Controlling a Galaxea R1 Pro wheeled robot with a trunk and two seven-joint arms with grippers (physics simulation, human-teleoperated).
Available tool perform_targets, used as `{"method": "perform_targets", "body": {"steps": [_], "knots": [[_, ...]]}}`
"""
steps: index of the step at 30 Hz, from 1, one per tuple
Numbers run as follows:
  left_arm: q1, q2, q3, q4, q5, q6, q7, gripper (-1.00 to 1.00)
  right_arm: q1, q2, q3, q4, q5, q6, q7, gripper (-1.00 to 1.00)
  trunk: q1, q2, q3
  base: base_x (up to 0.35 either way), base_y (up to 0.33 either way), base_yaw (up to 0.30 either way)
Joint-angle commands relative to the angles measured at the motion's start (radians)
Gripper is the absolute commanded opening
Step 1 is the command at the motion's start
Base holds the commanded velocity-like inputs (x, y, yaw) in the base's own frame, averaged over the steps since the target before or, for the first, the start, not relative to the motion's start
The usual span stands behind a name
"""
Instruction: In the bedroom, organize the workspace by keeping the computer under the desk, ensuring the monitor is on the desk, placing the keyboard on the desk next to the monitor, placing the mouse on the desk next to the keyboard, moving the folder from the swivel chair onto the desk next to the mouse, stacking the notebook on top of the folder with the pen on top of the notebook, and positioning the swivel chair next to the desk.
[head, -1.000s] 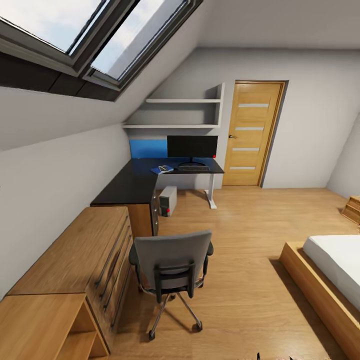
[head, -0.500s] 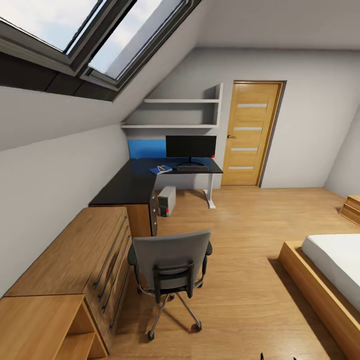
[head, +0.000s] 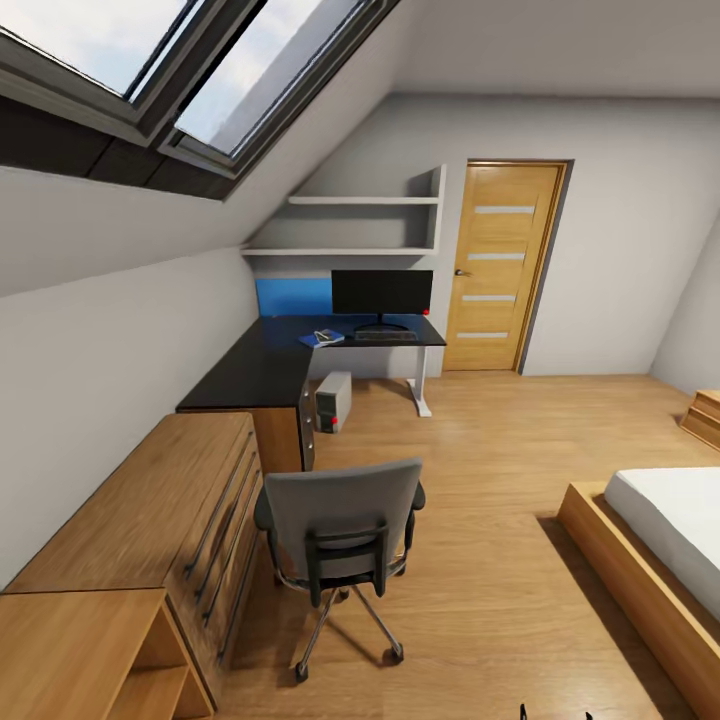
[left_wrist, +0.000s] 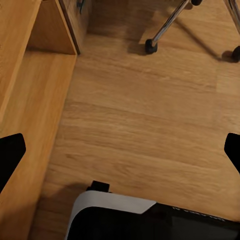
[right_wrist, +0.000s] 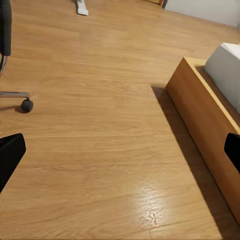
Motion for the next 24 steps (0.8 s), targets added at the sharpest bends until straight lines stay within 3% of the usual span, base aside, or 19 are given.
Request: {"method": "perform_targets", "body": {"steps": [1,13,24], "knots": [[0.0,0.001,-0.008,-0.002,0.006,-0.004,0.008,1.0,-0.001,0.0,0.008,-0.001,0.001,0.0,-0.009,1.0,0.004,-0.009,-0.005,0.0,0.0,0.0],[0.0,0.005,-0.003,-0.004,0.034,-0.002,0.002,1.0,0.0,0.005,0.009,-0.005,-0.001,0.002,-0.007,1.0,0.05,-0.093,-0.043,0.0,0.0,0.0],[0.0,0.006,0.002,-0.005,0.212,0.003,-0.056,1.0,-0.001,0.003,0.008,-0.005,-0.003,-0.004,-0.007,1.0,0.093,-0.17,-0.077,0.0,0.0,0.0]]}}
